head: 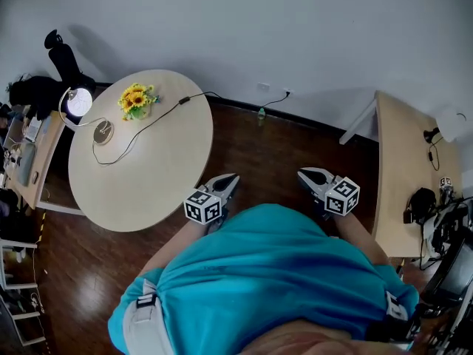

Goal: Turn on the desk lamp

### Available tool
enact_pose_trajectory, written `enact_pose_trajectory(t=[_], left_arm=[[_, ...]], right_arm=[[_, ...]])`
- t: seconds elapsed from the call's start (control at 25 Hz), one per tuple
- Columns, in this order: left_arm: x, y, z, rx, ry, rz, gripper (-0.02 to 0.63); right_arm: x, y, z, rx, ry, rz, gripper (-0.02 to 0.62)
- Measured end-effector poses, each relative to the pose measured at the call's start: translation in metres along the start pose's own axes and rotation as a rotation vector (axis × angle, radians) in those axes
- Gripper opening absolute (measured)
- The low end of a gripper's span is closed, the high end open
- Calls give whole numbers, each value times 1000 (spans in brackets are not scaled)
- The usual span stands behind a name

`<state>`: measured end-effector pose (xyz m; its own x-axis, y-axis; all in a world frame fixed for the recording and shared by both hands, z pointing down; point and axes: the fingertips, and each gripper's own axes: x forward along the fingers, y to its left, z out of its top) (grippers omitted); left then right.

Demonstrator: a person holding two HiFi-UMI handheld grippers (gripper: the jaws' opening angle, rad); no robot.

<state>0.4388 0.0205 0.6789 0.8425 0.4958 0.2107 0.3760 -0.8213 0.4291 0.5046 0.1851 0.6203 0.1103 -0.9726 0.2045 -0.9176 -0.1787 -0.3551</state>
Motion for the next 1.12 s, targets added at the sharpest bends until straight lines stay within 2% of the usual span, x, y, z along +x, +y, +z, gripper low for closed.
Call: enact_pose_trajectory(t=[0.28,0.52,0.68,0.8,0.96,1.12], left_arm=[[23,-115,-40,62,53,-31,20],[24,-180,-42,51,54,-31,20],[-16,-199,-53,65,31,-35,20],[-58,-200,-55,71,8,-60,20],[-130,-192,-61,91,-14,-105,20],[-217,-172,-77,102,12,-141,20]], right_arm=[[-126,26,-49,24,-71,-43,2],[-188,29,-85,102,-96,-94,2],[-186,77,-93,54,-107,-75,2],[-176,118,-88,26,-114,-96,2],[-147,186,-98,6,-106,-134,2],[-105,261,-116,10,-107,-147,2]])
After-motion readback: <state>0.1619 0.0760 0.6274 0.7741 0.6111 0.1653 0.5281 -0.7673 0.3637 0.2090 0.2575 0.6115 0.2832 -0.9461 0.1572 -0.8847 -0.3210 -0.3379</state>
